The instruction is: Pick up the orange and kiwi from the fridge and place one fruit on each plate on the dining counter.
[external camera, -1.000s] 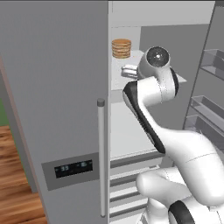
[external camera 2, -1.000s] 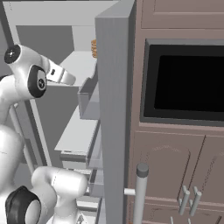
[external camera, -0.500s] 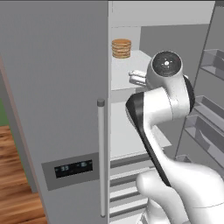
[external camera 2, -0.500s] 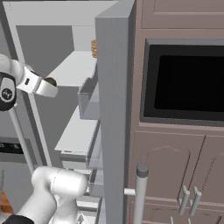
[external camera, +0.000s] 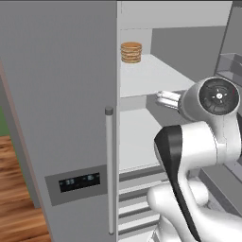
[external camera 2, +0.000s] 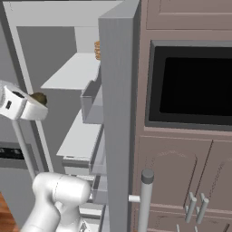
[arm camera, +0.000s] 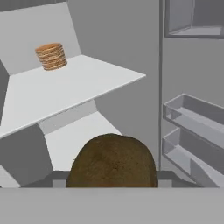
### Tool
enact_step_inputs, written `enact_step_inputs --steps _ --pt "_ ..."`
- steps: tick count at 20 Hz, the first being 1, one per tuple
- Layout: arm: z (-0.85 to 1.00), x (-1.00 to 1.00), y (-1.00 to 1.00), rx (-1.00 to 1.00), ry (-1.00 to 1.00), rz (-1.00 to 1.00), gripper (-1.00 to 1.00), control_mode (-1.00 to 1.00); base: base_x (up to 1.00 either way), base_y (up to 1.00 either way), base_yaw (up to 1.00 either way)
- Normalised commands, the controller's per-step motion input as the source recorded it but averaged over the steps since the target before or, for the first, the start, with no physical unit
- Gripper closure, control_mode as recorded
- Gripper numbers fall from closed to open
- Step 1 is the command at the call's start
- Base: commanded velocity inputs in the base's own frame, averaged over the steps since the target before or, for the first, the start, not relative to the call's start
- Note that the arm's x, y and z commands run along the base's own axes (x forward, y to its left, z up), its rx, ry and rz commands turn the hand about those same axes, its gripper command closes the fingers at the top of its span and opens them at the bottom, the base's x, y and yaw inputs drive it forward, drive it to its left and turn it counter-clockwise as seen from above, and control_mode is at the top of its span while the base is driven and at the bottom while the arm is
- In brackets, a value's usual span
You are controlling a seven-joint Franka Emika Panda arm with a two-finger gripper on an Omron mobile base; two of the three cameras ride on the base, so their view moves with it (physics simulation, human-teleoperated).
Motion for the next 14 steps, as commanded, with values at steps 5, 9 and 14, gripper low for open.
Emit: enact_step_inputs --steps 5,9,14 --pt "-0.06 -0.66 -0.09 0.01 -0.1 0.01 1.0 -1.0 0.0 0.0 0.0" --pt "-0.02 -0.19 0.0 0.0 -0.05 0.0 1.0 1.0 -0.51 0.17 0.0" --pt "0.0 0.0 0.0 0.0 0.0 0.0 1.0 1.0 -0.7 0.52 -0.06"
